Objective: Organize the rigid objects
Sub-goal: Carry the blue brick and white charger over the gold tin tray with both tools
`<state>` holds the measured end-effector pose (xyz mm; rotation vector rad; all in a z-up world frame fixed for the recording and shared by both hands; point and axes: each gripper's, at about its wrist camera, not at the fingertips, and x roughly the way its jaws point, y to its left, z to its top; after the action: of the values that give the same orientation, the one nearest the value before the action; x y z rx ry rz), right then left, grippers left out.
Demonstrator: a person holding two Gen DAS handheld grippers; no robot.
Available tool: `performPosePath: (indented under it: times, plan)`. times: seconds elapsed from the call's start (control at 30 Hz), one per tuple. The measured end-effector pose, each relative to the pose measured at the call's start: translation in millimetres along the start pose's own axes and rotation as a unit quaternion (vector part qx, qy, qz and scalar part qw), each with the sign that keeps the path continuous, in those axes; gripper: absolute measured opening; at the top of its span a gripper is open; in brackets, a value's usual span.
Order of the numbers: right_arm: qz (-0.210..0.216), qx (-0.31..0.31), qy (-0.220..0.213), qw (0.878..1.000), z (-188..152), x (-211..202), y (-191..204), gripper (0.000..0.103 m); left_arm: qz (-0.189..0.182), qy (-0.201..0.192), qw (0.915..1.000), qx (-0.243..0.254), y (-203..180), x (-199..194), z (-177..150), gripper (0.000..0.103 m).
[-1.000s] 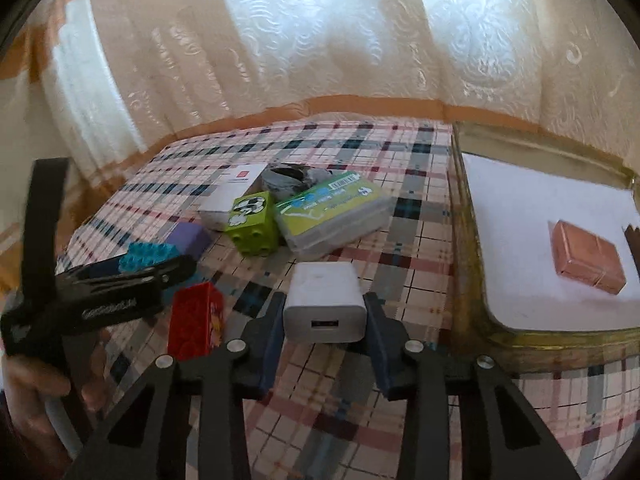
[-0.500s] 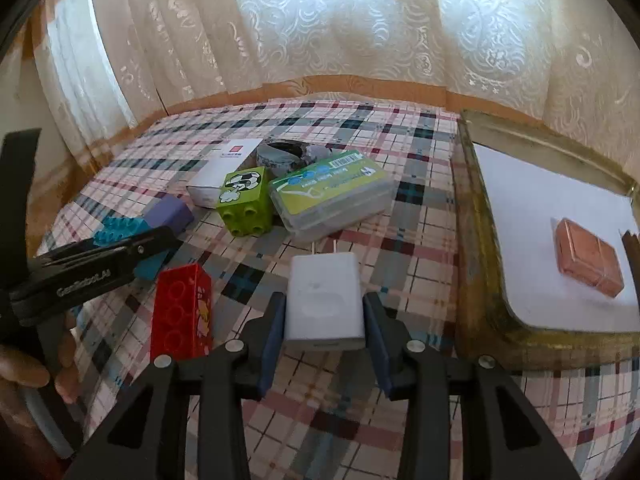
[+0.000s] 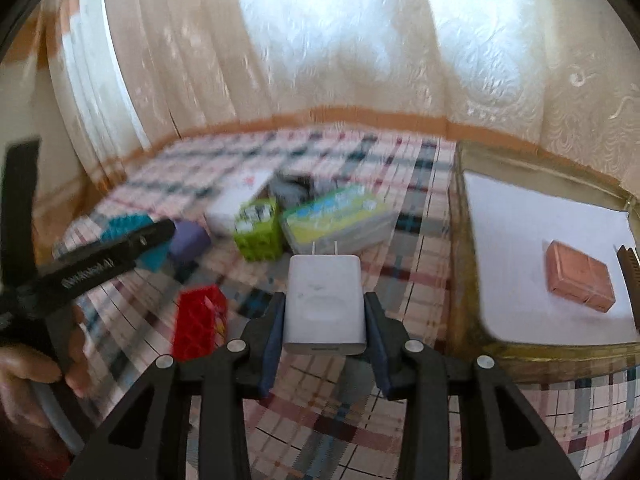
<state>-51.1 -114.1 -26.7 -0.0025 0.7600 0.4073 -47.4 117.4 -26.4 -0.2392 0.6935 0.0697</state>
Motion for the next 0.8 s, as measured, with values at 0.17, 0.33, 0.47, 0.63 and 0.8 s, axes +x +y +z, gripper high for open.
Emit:
performPosePath:
  times: [0.17,0.33,0.47,0.63,0.8]
  plan:
    - [0.013,-0.003,-0.074,0.997,6.5,-28.9,5.6,0.04,-0.011,-0.071,0.9974,0.006,-7.1,-21.3,3.9,0.066]
    - [0.001,-0.013,-0.139,0.99,9.7,-53.1,8.9,0.04,-0.012,-0.108,0.994,0.013,-16.1,-29.7,3.9,0.066]
    - [-0.003,-0.011,-0.158,0.987,12.1,-59.4,2.5,0.04,-0.014,-0.131,0.991,0.021,-24.4,-34.8,2.7,0.066]
    - [-0.041,-0.019,-0.17,0.984,13.8,-64.1,-3.3,0.04,-0.033,-0.14,0.9895,0.013,-33.0,-37.3,0.3,0.066]
    - [-0.068,-0.013,-0.176,0.982,15.7,-70.1,-17.7,0.04,-0.038,-0.141,0.9891,0.02,-48.6,-38.8,-2.7,0.066]
